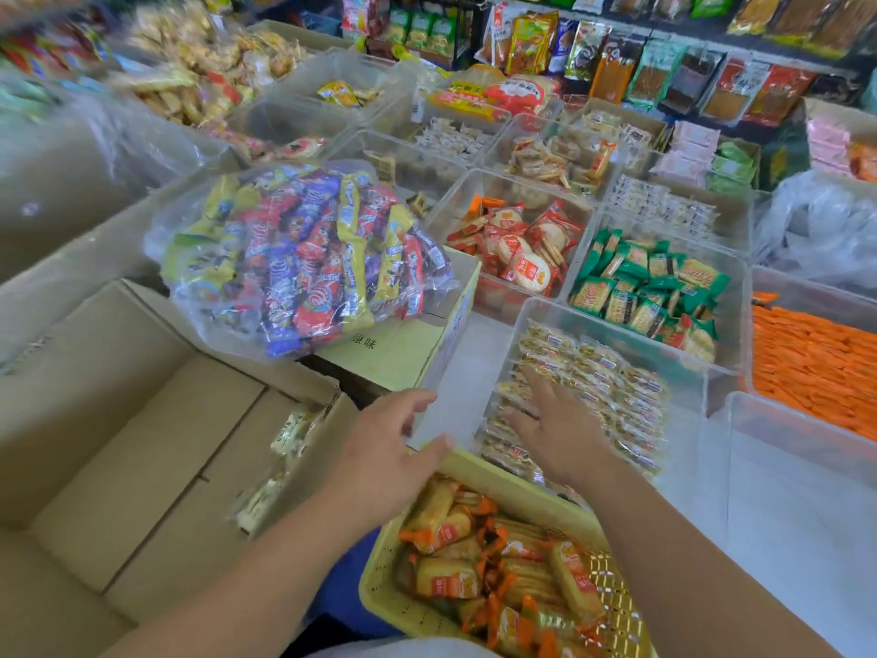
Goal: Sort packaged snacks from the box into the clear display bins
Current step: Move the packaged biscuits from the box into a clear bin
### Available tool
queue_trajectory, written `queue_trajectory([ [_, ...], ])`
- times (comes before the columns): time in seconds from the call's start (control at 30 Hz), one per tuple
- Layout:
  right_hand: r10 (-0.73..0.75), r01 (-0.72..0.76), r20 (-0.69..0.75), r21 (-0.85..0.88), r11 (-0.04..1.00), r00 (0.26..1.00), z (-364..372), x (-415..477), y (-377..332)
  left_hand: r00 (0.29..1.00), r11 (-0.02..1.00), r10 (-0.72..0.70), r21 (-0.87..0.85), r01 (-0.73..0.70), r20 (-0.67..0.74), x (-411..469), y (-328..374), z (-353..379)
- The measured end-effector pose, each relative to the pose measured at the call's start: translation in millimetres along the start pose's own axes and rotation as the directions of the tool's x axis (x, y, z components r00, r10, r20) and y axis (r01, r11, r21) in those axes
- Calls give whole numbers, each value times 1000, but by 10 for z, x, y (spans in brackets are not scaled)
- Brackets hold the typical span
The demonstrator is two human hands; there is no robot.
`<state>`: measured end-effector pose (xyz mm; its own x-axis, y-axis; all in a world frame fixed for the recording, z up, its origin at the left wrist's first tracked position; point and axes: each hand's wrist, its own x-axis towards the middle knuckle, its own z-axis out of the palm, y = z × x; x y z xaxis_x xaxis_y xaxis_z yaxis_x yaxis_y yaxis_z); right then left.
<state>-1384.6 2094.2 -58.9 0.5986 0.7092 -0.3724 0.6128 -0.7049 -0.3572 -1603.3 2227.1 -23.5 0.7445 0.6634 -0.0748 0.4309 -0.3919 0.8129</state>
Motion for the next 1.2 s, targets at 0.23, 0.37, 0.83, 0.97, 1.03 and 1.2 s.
queue_trajectory([
  [0.23, -294, 295, -209, -29, 955, 933, 185, -429, -1194, 876, 933, -341, -236, 272, -340, -246, -1081, -1118],
  [0.37, -472, 472, 16, 28, 881, 881, 643, -645, -1788, 821, 822, -565, 32, 568, -82, -249, -1894, -1252],
  [0.83, -323, 324, 33, -36, 945, 946, 1029, -764, -2076, 732, 772, -627, 339, 537, 267, -3, -2376, -771],
  [0.97, -316, 316, 22, -28, 948, 949, 1045, -751, -2088, 751, 782, -608, 359, 509, 259, 28, -2318, -935],
  [1.03, -312, 312, 18, -14, 950, 950, 1044, -737, -2092, 785, 769, -601, 378, 515, 153, 60, -2312, -1089],
  [1.2, -300, 300, 12, 0, 954, 954, 1053, -707, -2092, 828, 749, -559, 404, 525, -42, 266, -2344, -1387],
])
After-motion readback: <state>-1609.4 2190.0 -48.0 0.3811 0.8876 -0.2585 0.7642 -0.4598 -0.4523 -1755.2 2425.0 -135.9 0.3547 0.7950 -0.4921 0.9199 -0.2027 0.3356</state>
